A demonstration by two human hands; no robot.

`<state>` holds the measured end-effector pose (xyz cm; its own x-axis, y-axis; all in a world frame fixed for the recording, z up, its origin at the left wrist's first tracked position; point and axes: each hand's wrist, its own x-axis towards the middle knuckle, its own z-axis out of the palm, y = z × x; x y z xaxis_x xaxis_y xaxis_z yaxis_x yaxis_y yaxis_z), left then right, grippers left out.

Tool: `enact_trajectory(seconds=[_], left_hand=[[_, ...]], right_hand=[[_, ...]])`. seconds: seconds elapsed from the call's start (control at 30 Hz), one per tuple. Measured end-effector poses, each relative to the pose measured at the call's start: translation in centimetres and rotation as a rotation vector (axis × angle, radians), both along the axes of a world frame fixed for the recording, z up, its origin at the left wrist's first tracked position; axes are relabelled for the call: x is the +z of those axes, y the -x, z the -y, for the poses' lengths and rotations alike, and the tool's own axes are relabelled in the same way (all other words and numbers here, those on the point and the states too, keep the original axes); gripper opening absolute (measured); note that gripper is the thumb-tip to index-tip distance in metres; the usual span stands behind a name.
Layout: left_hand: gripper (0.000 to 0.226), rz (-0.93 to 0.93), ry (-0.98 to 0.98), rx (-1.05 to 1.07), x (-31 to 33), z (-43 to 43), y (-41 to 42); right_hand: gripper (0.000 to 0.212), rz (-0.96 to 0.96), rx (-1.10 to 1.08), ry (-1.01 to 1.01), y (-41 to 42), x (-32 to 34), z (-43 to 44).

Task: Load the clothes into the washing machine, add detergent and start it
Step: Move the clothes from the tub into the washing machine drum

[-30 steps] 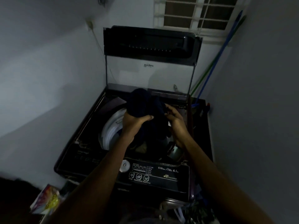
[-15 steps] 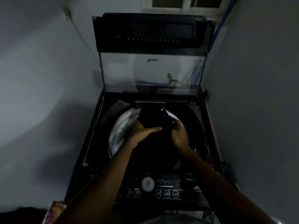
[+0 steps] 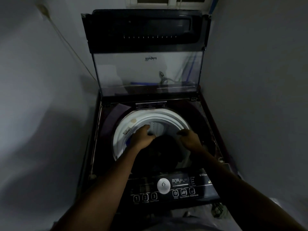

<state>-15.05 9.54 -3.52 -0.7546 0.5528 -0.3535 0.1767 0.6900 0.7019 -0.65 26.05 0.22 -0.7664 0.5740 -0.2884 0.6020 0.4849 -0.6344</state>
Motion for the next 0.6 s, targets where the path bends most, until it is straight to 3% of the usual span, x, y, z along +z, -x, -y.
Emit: enact_trajectory(seconds=[0.33,0.6], left_hand=[[0.055,-0.194,-0.101,-0.003,3.3,-2.2,-7.7],[0.045,-0.302,-0.204,-0.028,5.3,-6.9,-18.8]], right_hand=[[0.034,-0.201,-0.107,-0.002,-4.5,2.8,-1.1],[0.034,-0.331,-0.037,-0.089,-14.3,4.8,-4.6]])
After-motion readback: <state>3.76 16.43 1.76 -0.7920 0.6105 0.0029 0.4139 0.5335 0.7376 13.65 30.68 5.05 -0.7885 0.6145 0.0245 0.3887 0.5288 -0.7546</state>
